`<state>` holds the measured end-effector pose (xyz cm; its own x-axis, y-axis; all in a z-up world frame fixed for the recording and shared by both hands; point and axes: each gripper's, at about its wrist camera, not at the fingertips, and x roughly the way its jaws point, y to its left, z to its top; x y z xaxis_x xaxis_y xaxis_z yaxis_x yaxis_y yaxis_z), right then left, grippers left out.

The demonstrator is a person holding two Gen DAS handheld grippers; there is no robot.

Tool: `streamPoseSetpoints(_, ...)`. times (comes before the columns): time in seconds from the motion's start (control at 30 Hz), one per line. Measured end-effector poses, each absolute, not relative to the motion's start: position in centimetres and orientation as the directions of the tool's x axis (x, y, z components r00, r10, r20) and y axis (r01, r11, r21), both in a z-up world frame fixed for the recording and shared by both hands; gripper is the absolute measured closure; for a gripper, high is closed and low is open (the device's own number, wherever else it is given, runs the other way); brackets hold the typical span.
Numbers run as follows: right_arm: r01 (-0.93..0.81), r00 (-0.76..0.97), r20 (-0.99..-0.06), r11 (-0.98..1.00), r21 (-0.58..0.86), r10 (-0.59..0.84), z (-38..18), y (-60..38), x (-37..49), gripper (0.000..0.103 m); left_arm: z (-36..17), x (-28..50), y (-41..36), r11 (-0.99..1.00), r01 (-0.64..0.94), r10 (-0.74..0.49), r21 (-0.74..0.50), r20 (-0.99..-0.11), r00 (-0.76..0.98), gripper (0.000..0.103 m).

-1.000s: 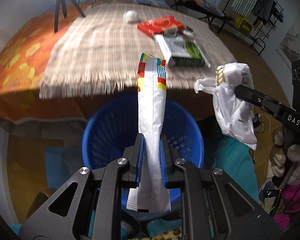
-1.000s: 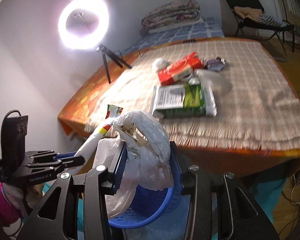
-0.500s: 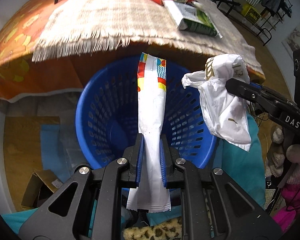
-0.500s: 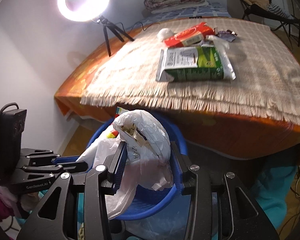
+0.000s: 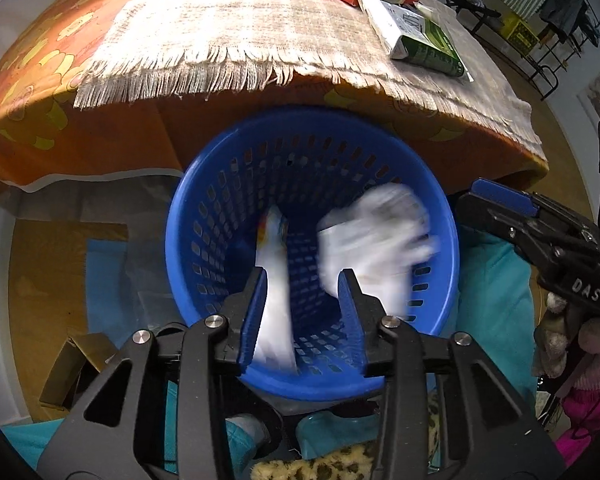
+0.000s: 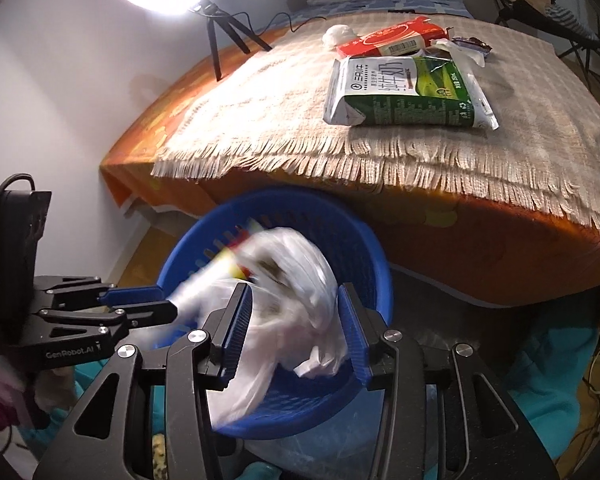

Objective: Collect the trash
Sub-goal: 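Carry tube and bag over the blue basket and open both tools to drop them, then grasp the green-and-white milk carton with left tool while right tool grasps clear plastic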

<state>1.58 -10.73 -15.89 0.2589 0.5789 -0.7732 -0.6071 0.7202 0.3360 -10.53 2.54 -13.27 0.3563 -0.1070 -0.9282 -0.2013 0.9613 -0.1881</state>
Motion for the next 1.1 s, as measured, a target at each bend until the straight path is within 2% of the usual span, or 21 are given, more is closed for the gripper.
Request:
streamPoseSetpoints(0.07, -0.607, 0.262, -0.774, 0.721, 0.333, 0.577, -15.8, -10.6, 1.6, 0.045, -13.2, -10.6, 2.7, 0.961, -0.203, -0.105, -0.187, -0.928, 0.357, 0.066)
streamPoseSetpoints(0.1, -0.607, 0.263, -0.771, 0.721, 0.334, 0.579, -15.7, -10.6, 1.6, 0.042, -13.2, -10.6, 2.7, 0.961, -0.204, -0.104, -0.187, -0.928, 0.359, 0.066)
streamPoseSetpoints(0.43, -0.594, 0.276, -0.777, 0.736, 0.325, 0.566, -15.5, -11.0, 1.9, 0.042, -12.2, -9.8, 3.1, 0.962, -0.203, -0.098, -0.185, -0.922, 0.374, 0.065)
streamPoseSetpoints(0.53, -0.58, 0.29, -0.773, 0.746, 0.326, 0.564, -15.1, -11.6, 2.4, 0.042, -11.5, -8.8, 3.0, 0.965, -0.19, -0.098, -0.184, -0.915, 0.39, 0.053)
streamPoseSetpoints(0.67, -0.556, 0.316, -0.768, 0.765, 0.326, 0.557, -14.5, -12.7, 3.5, 0.041, -10.5, -7.3, 2.7, 0.969, -0.167, -0.1, -0.183, -0.906, 0.411, 0.052)
streamPoseSetpoints(0.8, -0.521, 0.358, -0.756, 0.789, 0.326, 0.549, -13.7, -14.2, 5.0, 0.033, -9.5, -5.5, 2.6, 0.971, -0.148, -0.111, -0.189, -0.898, 0.425, 0.051)
streamPoseSetpoints(0.9, -0.492, 0.39, -0.746, 0.807, 0.326, 0.539, -13.1, -15.2, 6.5, 0.032, -8.8, -3.9, 2.3, 0.971, -0.132, -0.123, -0.2, -0.89, 0.439, 0.042)
streamPoseSetpoints(1.1, -0.465, 0.457, -0.726, 0.834, 0.298, 0.514, -11.0, -16.8, 9.8, 0.029, -7.8, 0.3, 1.7, 0.971, -0.108, -0.141, -0.213, -0.877, 0.46, 0.042)
